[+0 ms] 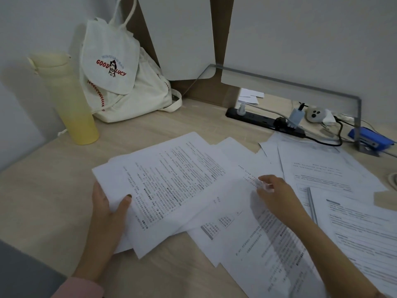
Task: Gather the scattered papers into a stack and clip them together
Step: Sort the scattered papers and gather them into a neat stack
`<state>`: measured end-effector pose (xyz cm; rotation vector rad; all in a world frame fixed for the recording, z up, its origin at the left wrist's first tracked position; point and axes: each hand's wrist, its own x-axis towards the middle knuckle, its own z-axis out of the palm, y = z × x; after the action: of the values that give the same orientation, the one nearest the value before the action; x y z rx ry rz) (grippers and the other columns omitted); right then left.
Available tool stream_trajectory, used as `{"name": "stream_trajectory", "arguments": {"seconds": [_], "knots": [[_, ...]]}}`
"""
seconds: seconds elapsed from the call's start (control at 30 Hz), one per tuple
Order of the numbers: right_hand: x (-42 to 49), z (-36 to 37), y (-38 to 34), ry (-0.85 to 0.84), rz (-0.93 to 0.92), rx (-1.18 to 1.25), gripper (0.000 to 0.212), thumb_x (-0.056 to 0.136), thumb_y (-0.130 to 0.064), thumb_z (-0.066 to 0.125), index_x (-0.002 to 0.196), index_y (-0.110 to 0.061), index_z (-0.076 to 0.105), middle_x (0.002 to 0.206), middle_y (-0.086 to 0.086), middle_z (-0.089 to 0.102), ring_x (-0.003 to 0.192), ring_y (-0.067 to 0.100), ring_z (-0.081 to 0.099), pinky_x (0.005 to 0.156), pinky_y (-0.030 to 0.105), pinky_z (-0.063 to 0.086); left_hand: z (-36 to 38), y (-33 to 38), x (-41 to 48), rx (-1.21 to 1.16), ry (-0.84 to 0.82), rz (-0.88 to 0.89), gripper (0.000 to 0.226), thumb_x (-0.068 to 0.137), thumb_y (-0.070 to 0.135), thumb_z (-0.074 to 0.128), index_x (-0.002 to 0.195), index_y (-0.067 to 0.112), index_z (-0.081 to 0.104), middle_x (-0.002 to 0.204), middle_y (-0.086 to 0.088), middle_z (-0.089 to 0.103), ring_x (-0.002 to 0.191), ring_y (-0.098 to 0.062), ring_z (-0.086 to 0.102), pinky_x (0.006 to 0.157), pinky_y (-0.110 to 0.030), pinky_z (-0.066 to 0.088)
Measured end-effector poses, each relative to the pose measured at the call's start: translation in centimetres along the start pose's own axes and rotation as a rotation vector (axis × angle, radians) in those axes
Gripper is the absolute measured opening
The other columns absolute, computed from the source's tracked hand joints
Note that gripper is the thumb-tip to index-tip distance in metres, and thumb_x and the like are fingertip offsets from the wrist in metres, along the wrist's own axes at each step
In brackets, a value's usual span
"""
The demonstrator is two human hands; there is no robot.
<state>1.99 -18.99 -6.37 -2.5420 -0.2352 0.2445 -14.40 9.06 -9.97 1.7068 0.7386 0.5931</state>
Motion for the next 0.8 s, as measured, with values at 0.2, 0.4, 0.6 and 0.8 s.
{"name": "stream_trajectory", "arguments": {"seconds": [0.2, 0.4, 0.6, 0.8], "knots": [[-1.0, 1.3, -0.7, -0.066, -0.096, 0.030, 0.039, 0.093, -0.016, 0.049, 0.132, -0.015, 0.045, 0.133, 0.007, 0.049, 0.119, 0.024, 0.046, 0.097, 0.031, 0.038, 0.3, -0.2, -0.4, -0.069, -0.021, -0.118, 0.033, 0.089, 0.020, 0.056, 0.122, 0.017, 0.051, 0.122, -0.002, 0.055, 0.107, -0.025, 0.056, 0.090, -0.045, 0.046], [-1.3, 1.3, -2.3, -0.201, -0.132, 0.214, 0.032, 0.093, -0.019, 0.051, 0.125, -0.020, 0.049, 0.114, -0.006, 0.054, 0.104, 0.011, 0.053, 0.084, 0.018, 0.041, 1.1, 0.3, -0.1, 0.055, -0.017, -0.070, 0.029, 0.086, 0.005, 0.058, 0.113, 0.012, 0.052, 0.123, -0.009, 0.050, 0.109, -0.028, 0.053, 0.071, -0.024, 0.051], [1.9, -0.1, -0.4, -0.019, 0.053, 0.187, 0.049, 0.087, -0.027, 0.058, 0.132, -0.017, 0.044, 0.128, 0.006, 0.049, 0.114, 0.025, 0.050, 0.095, 0.044, 0.046, 0.2, 0.1, -0.7, 0.334, -0.054, 0.071, 0.083, 0.061, 0.031, 0.071, 0.134, 0.020, 0.034, 0.133, -0.008, 0.048, 0.120, -0.029, 0.048, 0.094, -0.053, 0.044], [4.7, -0.6, -1.8, -0.103, 0.162, 0.272, 0.056, 0.088, -0.034, 0.058, 0.136, -0.013, 0.038, 0.122, 0.005, 0.051, 0.114, 0.027, 0.052, 0.094, 0.037, 0.040, 0.0, -0.1, -1.0, 0.533, -0.166, 0.223, 0.074, 0.067, 0.059, 0.050, 0.131, 0.024, 0.035, 0.118, 0.001, 0.056, 0.102, -0.024, 0.054, 0.084, -0.044, 0.046]]}}
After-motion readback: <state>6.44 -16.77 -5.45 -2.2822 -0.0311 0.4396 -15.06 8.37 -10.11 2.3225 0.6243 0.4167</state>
